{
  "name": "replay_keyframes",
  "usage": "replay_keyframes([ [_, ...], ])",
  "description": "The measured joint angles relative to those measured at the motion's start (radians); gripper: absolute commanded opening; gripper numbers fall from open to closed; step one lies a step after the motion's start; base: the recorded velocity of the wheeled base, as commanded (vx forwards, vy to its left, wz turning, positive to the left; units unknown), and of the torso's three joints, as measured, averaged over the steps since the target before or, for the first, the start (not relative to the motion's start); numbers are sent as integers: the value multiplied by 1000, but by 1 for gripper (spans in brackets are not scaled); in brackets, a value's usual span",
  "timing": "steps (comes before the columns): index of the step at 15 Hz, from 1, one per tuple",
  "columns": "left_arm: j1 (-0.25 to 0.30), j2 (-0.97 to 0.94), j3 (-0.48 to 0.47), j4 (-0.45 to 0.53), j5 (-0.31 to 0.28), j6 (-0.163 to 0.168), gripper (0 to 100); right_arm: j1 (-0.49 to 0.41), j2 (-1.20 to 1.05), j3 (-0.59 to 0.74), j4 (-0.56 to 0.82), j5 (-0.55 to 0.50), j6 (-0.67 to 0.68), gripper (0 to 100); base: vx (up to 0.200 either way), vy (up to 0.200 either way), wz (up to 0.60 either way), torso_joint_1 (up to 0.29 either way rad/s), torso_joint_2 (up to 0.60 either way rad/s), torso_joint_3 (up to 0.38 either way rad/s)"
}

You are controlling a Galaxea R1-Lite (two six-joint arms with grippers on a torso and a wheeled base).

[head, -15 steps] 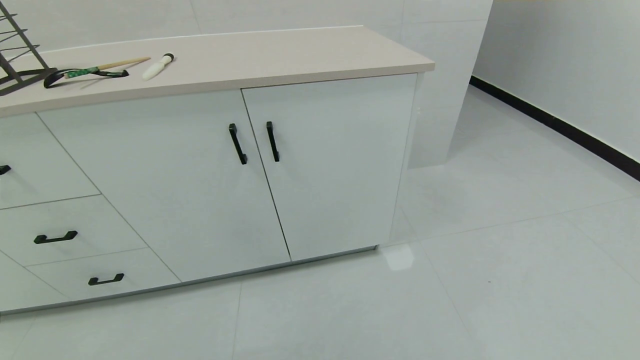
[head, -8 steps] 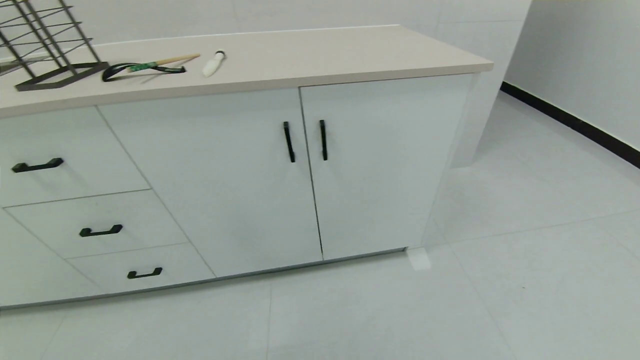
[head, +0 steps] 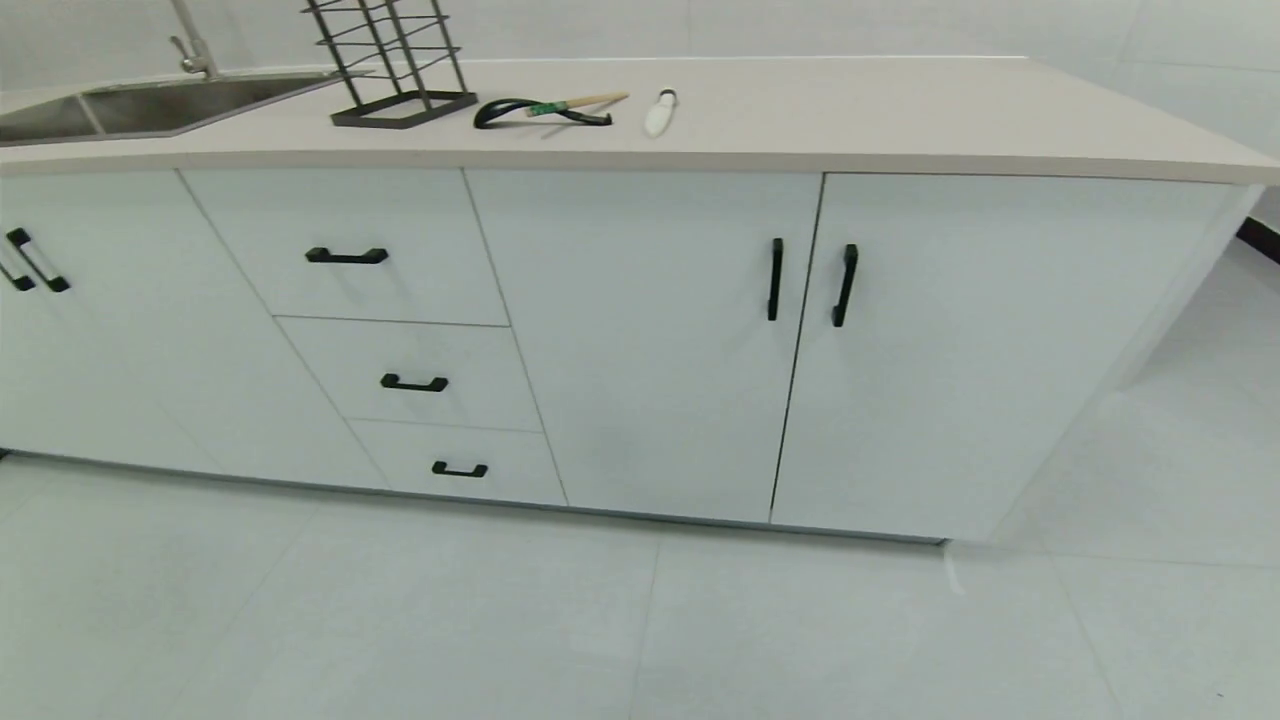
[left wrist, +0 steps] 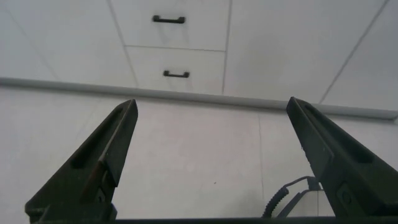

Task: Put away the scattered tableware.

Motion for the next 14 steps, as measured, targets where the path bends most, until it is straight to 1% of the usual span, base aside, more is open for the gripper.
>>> replay_keyframes([
  [3, 0, 0, 0, 0, 0, 0, 100, 0, 0, 0, 0, 0, 0, 0, 0, 200, 0, 2, -1, 1],
  [12, 0, 0, 0, 0, 0, -3, 100, -1, 0, 0, 0, 0, -1, 0, 200, 200, 0, 5, 2, 1],
  [14, 0, 0, 0, 0, 0, -2, 100, 0, 0, 0, 0, 0, 0, 0, 200, 0, 0, 2, 2, 2],
])
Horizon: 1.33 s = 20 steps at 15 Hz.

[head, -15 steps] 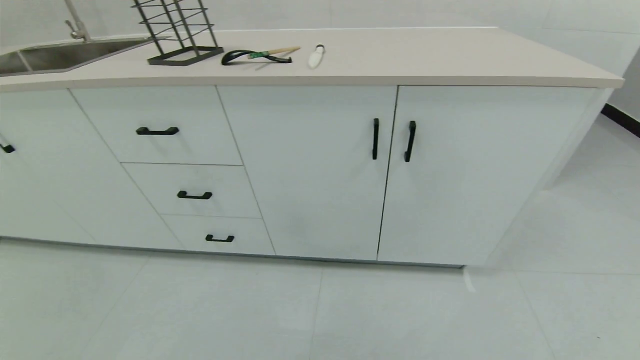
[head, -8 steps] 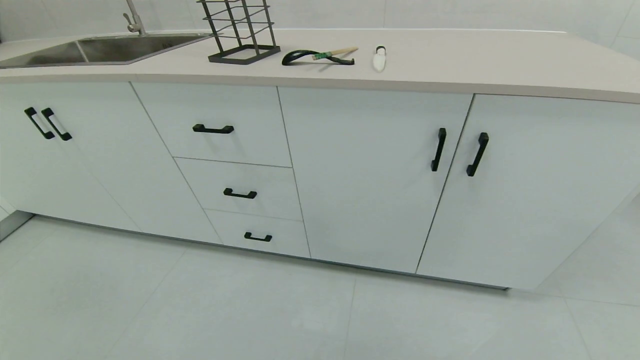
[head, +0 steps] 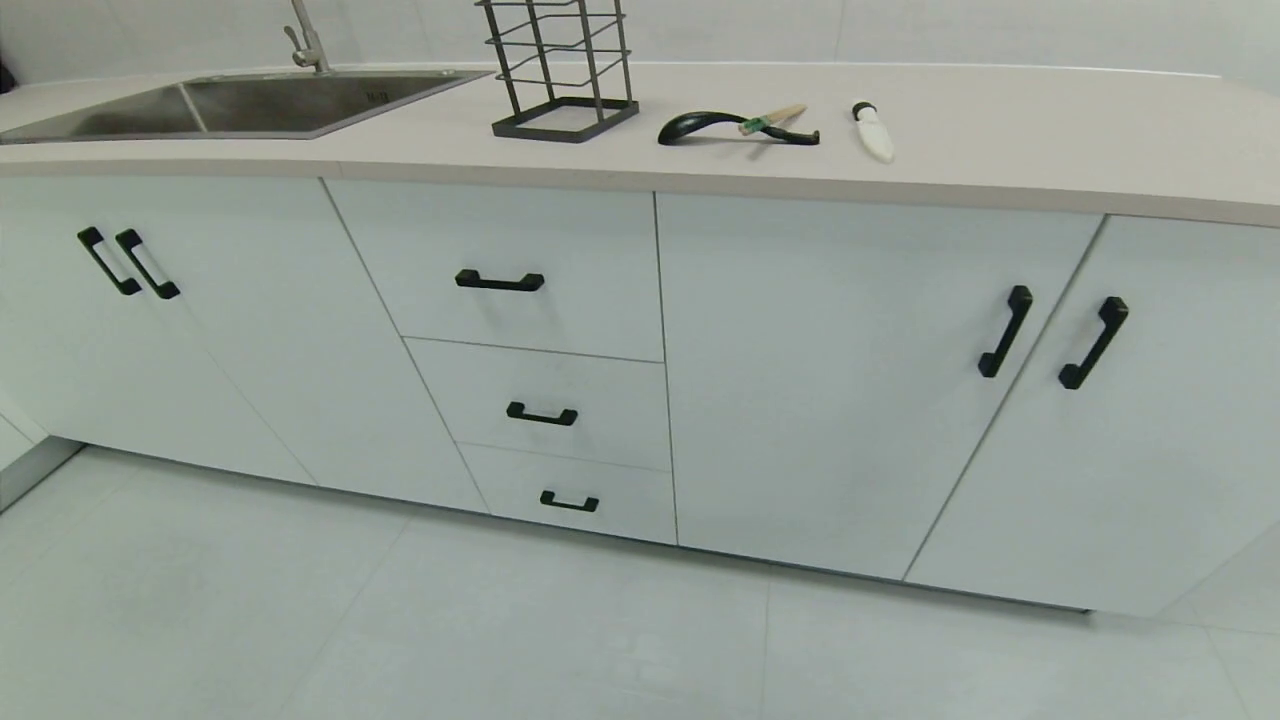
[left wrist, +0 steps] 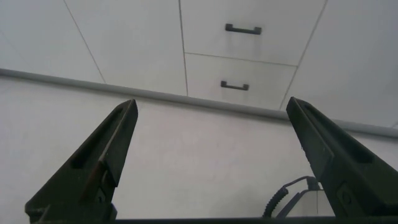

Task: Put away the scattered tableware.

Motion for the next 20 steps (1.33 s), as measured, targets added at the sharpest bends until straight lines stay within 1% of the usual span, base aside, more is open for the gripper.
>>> replay_keyframes([
  [3, 0, 0, 0, 0, 0, 0, 100, 0, 0, 0, 0, 0, 0, 0, 200, 0, 0, -1, 7, 2],
  [10, 0, 0, 0, 0, 0, -2, 100, 0, 1, 0, 0, 0, 0, 0, 0, 0, 0, 0, 0, 0],
  [13, 0, 0, 0, 0, -1, -5, 100, 0, 1, 0, 0, 0, 0, 0, 0, 200, 0, -1, 1, 5],
  [17, 0, 0, 0, 0, -2, -15, 100, 0, 1, 0, 0, 0, 0, 0, 0, 0, 0, 0, 0, 0],
  [20, 0, 0, 0, 0, -1, -16, 100, 0, 1, 0, 0, 0, 0, 0, 0, 0, 0, 0, 0, 0],
])
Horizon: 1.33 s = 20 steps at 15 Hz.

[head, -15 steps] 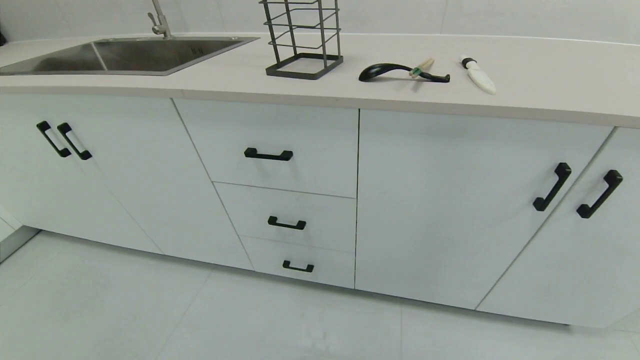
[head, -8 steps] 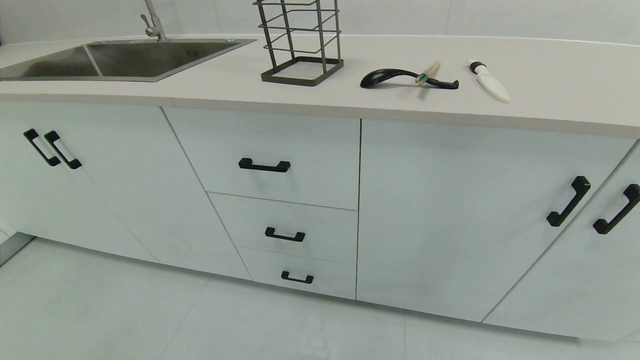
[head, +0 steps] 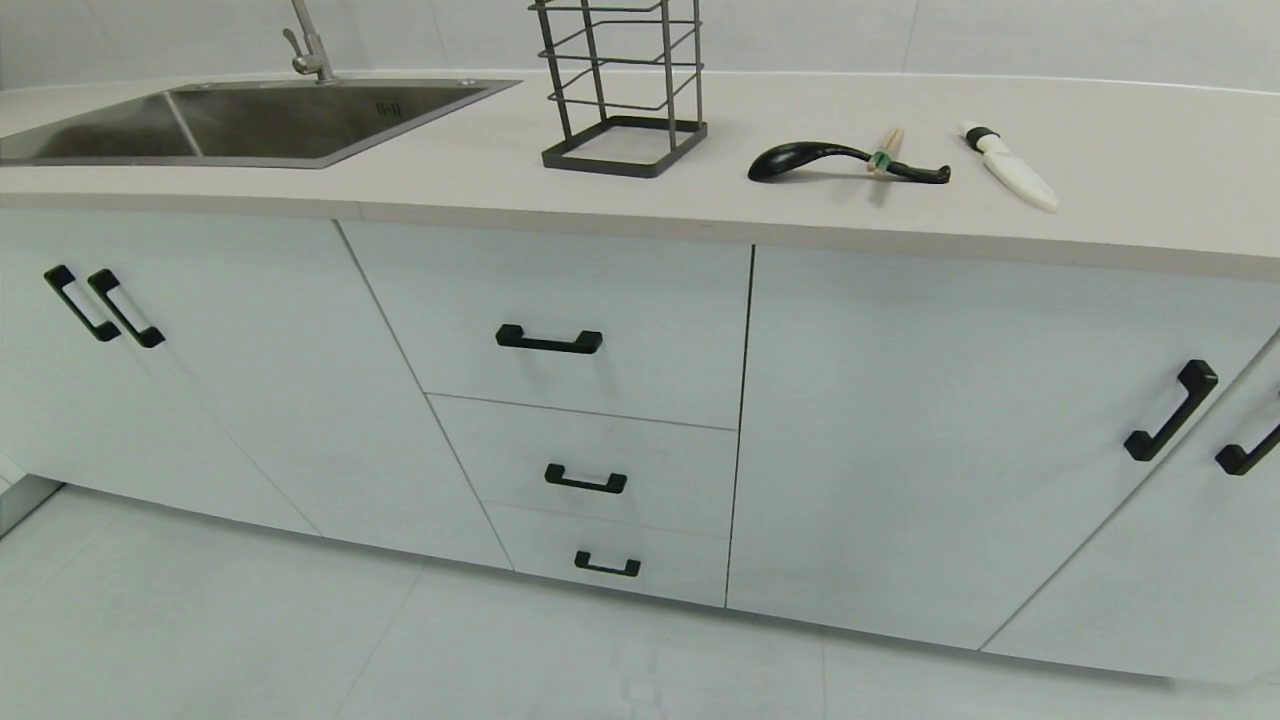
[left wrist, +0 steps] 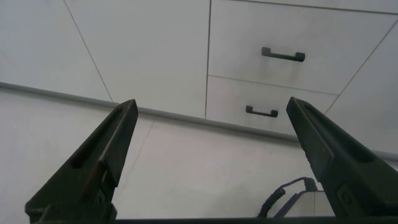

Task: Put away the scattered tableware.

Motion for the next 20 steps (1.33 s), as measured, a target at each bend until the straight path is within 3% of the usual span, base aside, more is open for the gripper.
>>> replay_keyframes([
  [5, 1, 0, 0, 0, -1, 0, 100, 1, 0, 0, 0, 0, 0, 0, 0, 120, 0, 0, 0, 1],
  [12, 0, 0, 0, -1, -1, -15, 100, 0, 0, 0, 0, 0, 0, 0, 0, 0, 0, 0, 0, 0],
  [18, 0, 0, -1, -1, -2, 2, 100, 0, 1, 0, 0, 0, 0, 0, 0, 0, 0, 0, 0, 0],
  [20, -1, 0, 0, -10, -32, 16, 100, 0, 1, 0, 0, 0, 1, 0, 0, 0, 0, 0, 0, 0],
])
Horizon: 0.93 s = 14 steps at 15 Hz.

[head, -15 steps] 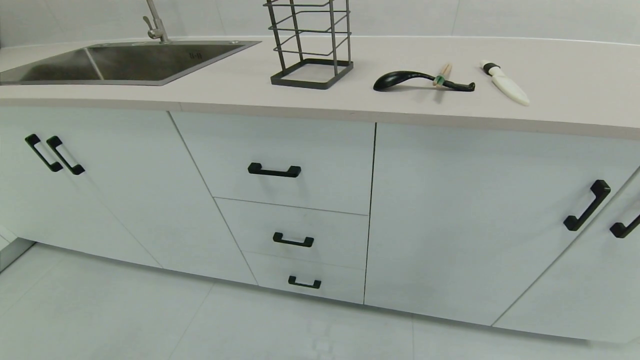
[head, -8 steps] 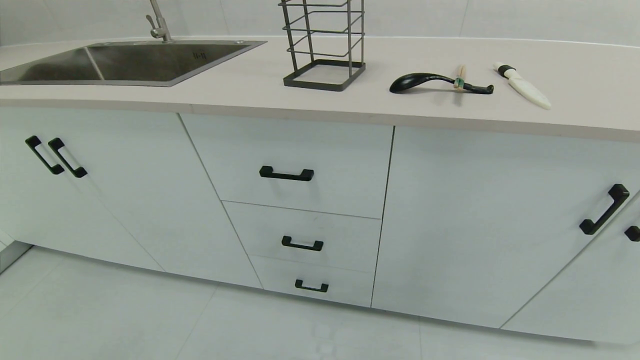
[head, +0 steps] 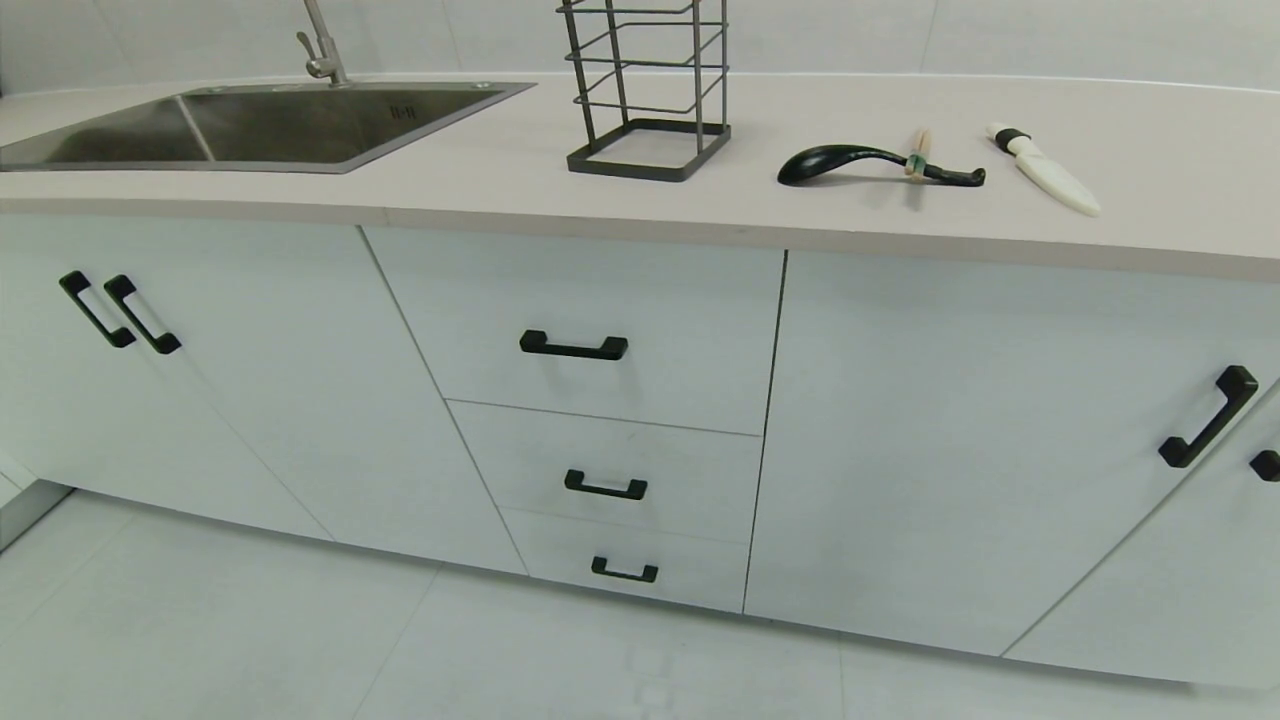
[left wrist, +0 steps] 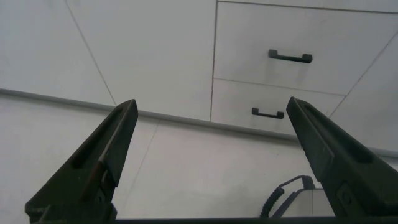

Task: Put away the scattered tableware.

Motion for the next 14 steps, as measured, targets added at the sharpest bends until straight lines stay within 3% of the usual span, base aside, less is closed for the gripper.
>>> replay_keyframes([
  [2, 0, 3, -22, -118, -88, 30, 100, 0, 0, 0, 0, 0, 0, 0, 0, 0, 0, 0, 0, 0],
  [4, 0, 36, -69, -165, -162, 76, 100, 0, 0, 0, 0, 0, 0, 0, 0, 0, 0, 0, 0, 0],
  [9, -17, 187, -187, -172, -296, 269, 100, -1, 0, 0, 0, 0, 0, 0, 0, 0, 0, 0, 0, 0],
  [14, -20, 384, -210, -166, -326, 492, 100, -1, 0, 0, 0, 0, 0, 0, 0, 0, 0, 0, 0, 0],
])
